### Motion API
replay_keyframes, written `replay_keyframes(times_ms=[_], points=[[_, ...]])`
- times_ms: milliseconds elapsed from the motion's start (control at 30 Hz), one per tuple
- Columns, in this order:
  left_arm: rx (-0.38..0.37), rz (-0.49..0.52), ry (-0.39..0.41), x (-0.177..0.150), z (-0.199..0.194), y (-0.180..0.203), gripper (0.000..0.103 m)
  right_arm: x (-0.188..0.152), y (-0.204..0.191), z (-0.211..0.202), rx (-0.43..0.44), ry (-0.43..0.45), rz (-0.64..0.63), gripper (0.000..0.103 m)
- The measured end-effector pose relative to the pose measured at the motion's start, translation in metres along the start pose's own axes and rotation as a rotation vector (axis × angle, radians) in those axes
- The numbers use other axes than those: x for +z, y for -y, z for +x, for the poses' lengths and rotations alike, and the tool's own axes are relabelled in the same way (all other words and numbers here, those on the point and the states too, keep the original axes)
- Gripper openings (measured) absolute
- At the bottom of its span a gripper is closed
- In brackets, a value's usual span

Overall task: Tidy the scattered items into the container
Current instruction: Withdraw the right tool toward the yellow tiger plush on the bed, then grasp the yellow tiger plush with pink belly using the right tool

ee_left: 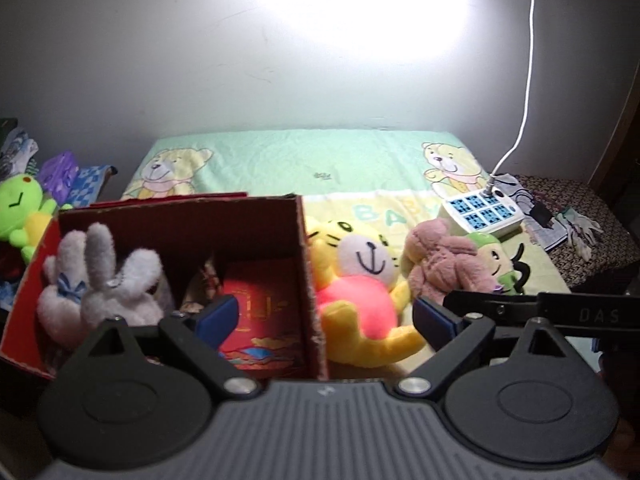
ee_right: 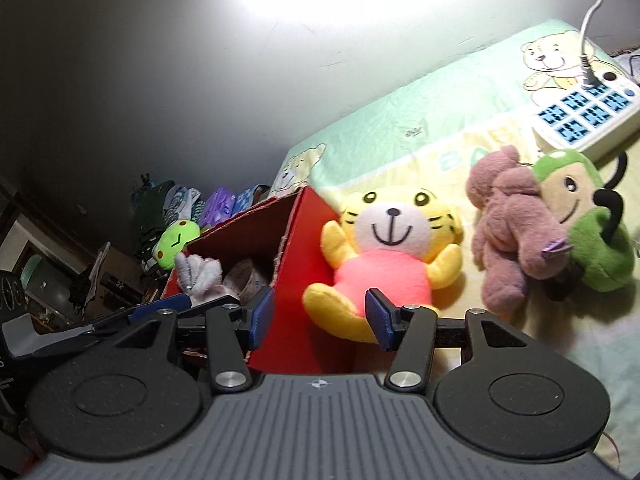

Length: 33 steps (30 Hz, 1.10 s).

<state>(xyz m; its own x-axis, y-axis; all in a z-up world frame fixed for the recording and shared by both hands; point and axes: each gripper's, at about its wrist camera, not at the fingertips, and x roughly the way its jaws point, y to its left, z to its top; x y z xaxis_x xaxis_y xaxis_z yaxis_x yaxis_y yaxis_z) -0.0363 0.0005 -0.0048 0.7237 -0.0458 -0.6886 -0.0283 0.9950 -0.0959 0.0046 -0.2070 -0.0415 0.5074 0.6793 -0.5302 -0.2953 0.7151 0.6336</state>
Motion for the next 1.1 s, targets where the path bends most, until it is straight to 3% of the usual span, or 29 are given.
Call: replay_keyframes(times_ms=[233, 400, 500, 700, 1100], points=[[-0.110, 0.086, -0.014, -0.003, 0.020, 0.052, 0.094, 0.000, 0.058, -0.028, -0.112, 0.029, 0.108, 0.054], [-0.189, 0.069, -0.085, -0.012, 0.044, 0.070, 0.094, -0.001, 0.090, -0.040, -0.180, 0.045, 0.169, 0.053], [-0.192, 0.071, -0.126, -0.019, 0.057, 0.075, 0.094, 0.000, 0.104, -0.043, -0.186, 0.047, 0.200, 0.053], [-0.166, 0.127, -0.170, -0.031, 0.073, 0.084, 0.096, 0.014, 0.108, -0.029, -0.110, 0.011, 0.209, 0.053], [-0.192, 0.146, -0.280, -0.044, 0.092, 0.076, 0.096, 0.024, 0.094, 0.064, 0.079, -0.310, 0.172, 0.054]])
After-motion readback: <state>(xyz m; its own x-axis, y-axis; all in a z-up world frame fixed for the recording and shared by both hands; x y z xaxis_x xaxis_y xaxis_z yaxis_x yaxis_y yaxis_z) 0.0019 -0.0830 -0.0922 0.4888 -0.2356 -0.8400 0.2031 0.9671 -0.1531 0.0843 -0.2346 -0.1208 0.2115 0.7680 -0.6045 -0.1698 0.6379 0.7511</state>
